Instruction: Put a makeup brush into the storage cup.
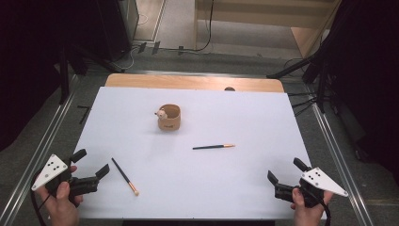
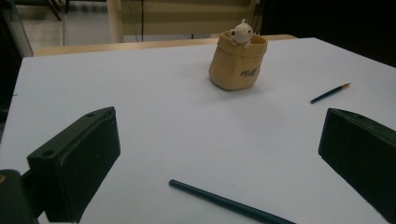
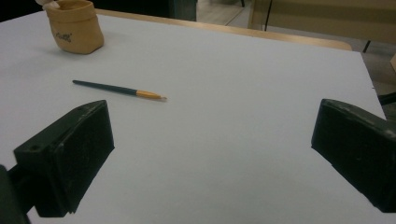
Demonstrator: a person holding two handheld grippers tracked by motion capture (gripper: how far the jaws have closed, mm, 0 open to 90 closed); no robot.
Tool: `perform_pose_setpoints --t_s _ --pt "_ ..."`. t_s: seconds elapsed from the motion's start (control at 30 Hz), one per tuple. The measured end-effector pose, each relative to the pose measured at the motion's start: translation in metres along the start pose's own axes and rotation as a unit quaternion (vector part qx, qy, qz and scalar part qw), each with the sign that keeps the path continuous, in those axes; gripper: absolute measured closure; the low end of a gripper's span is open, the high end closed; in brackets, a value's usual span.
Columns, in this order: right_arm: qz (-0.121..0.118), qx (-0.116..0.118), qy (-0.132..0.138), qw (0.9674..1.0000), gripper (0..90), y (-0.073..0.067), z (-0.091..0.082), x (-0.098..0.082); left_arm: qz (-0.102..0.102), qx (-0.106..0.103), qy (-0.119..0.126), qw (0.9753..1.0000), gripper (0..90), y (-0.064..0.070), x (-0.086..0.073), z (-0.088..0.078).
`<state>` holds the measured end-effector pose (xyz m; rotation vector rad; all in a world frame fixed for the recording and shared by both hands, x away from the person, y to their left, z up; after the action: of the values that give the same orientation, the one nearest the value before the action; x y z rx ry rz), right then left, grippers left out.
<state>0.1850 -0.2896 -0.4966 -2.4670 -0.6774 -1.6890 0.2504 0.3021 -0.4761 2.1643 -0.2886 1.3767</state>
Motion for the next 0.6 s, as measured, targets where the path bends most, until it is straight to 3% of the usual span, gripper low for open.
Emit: perform_pose_setpoints --t_s 0.17,0.3,0.47,0.6 --pt "0.012 0.012 0.007 0.9998 0.0 -0.003 0.001 0.005 0.002 -0.008 -0.007 0.9999 0.0 0.005 -0.002 0.002" --pt "-0.006 0.012 -0.001 0.9999 0.0 -0.007 0.003 0.016 0.009 -0.011 -0.012 0.9998 0.0 0.009 -0.003 0.005" --pt "-0.013 0.032 -0.009 0.9994 0.0 -0.011 0.014 0.031 0.01 -0.018 -0.014 0.9997 0.0 0.012 -0.003 0.004" --pt "-0.032 0.051 -0.015 0.9981 0.0 -0.015 0.026 0.05 0.005 -0.021 -0.009 0.9997 0.0 0.013 -0.001 0.003"
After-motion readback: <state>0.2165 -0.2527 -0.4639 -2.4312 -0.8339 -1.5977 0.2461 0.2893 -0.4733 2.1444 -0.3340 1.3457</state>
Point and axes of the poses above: each handheld gripper's, and its own axes: z roughly forward along the jaws, x roughly out of its top, y roughly to its right, the point moved 4 cm from there along z, roughly forward along the jaws, and after that the axes turned 15 degrees about -z, right-handed, at the moved point
